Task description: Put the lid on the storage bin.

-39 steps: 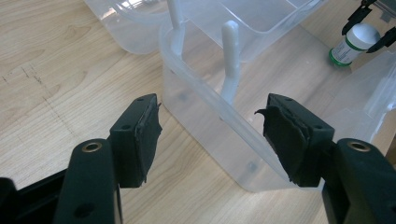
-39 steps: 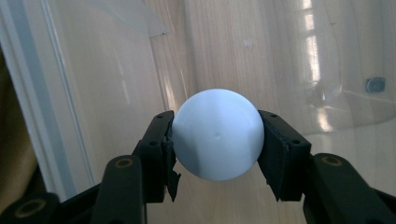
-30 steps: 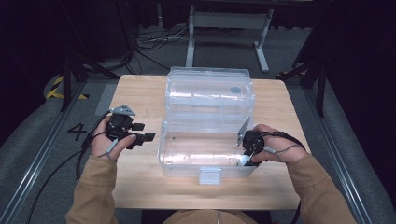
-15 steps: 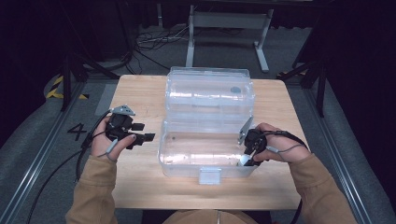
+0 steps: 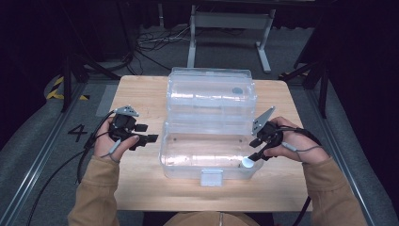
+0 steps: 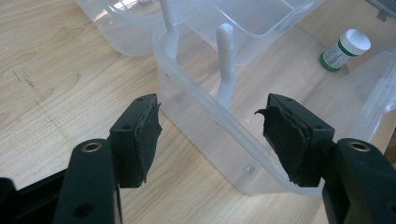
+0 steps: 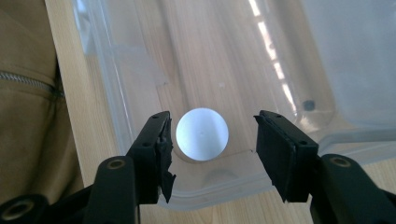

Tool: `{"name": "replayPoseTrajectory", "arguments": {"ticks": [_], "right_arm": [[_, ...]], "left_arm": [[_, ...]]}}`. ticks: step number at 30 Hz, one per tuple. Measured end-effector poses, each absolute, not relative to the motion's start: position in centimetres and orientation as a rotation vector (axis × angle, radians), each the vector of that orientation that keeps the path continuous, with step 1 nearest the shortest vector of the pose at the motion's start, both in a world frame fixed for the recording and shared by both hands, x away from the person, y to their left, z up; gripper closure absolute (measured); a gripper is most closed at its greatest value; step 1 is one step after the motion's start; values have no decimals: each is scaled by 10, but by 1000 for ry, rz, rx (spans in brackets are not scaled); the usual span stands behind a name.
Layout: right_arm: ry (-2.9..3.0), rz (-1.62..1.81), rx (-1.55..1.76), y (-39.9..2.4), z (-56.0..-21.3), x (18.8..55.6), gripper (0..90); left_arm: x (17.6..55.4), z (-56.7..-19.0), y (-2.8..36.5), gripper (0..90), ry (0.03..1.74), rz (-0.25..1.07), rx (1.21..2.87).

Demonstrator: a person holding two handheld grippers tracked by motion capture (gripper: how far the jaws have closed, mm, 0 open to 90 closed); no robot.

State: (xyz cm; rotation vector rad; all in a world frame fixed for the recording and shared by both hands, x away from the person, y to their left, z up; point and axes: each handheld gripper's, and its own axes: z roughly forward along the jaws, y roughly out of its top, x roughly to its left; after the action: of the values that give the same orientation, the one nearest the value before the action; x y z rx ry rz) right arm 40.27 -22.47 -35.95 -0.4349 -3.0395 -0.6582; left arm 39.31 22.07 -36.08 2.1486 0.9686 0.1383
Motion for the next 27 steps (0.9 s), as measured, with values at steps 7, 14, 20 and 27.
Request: {"name": "replayPoseTrajectory", "arguments": {"ticks": [7, 14, 20, 27], "right_arm": [[-3031, -809, -475, -228, -340, 405, 472], [-3020, -975, -505, -226, -316, 415, 494], [-3007, -1086, -561, -225, -303, 432, 511], [-3005, -1189, -591, -218, -292, 449, 533]], "left_arm": [[387, -360, 218, 367, 949, 119, 2146], [378, -359, 216, 366, 916, 121, 2151], [369, -359, 215, 365, 906, 124, 2159], [359, -361, 217, 364, 905, 125, 2165]]}}
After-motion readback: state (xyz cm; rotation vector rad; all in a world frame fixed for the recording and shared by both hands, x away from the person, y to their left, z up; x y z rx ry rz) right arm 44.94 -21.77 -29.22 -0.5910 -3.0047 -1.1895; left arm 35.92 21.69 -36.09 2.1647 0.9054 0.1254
